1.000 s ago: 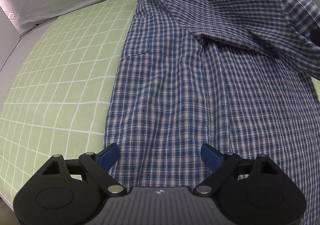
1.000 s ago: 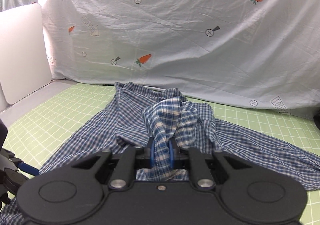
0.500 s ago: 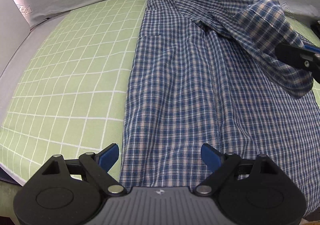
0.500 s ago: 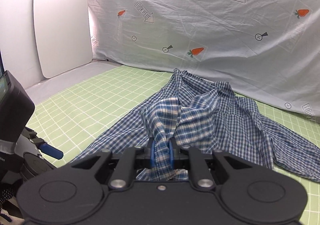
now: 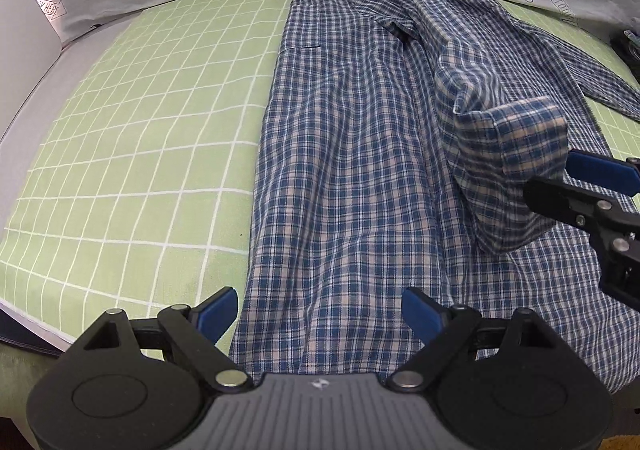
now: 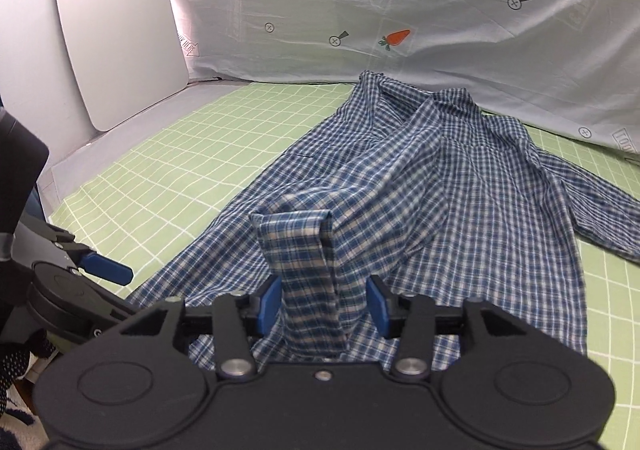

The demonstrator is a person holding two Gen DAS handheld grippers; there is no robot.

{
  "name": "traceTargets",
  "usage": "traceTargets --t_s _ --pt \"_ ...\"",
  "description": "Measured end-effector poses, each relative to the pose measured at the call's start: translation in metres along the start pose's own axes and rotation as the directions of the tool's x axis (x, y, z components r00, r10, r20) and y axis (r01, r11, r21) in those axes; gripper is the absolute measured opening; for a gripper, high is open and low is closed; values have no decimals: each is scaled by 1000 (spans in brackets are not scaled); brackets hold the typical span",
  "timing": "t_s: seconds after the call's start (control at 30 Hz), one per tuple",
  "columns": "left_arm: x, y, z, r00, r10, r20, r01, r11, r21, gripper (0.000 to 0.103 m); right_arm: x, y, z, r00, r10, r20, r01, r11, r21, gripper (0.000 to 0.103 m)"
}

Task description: Fold clothes

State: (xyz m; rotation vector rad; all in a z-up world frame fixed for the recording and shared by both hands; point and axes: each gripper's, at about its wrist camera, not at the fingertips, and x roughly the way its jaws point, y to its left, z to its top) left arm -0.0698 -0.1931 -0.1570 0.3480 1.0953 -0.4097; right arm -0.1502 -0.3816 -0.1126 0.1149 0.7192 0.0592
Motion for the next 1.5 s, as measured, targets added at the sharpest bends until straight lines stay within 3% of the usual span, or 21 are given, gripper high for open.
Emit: traceTargets --t_s 0.1,0.23,0.3,0.4,0.47,0.67,0.8,0.9,0.97,1.1,1.2,1.23,1.5 --pt "-1 -1 -1 1000 -11 8 12 1000 -25 89 -8 -15 -4 1000 -17 8 16 998 61 65" --pt "-1 -1 1 1000 -20 21 22 998 -65 89 -17 -38 -11 997 -70 19 67 987 145 70" --pt "-2 1 5 999 -20 30 23 996 -88 89 -17 -52 -16 989 -145 1 142 972 188 82" --pt "-7 9 12 998 -29 51 36 989 -144 89 -8 -67 -28 945 -313 -93 324 933 158 84" --pt "-10 18 17 995 -61 80 75 981 -181 89 -3 -79 -39 917 -374 -139 392 908 147 84" --pt "-17 37 29 977 -151 152 187 947 -263 89 -1 -109 -63 891 -403 -210 445 868 222 88" --pt "-15 43 30 953 -245 179 292 904 -313 87 0 -120 -70 892 -398 -214 444 859 255 98" --pt "-9 36 28 959 -243 146 277 912 -302 79 2 -122 -71 893 -401 -204 443 861 250 103" --pt "-3 29 28 967 -226 113 250 927 -280 66 3 -122 -71 895 -403 -191 441 865 241 103" --pt "7 22 25 970 -229 84 243 933 -263 52 2 -121 -74 902 -403 -157 430 872 232 103" --pt "8 22 25 968 -233 92 250 930 -270 20 3 -120 -76 903 -409 -131 429 874 230 103" --pt "7 23 24 968 -231 97 249 928 -278 3 2 -120 -78 904 -411 -121 428 874 229 103" --pt "-19 33 7 960 -203 193 257 913 -317 1 -3 -115 -90 903 -428 -40 426 877 224 103"
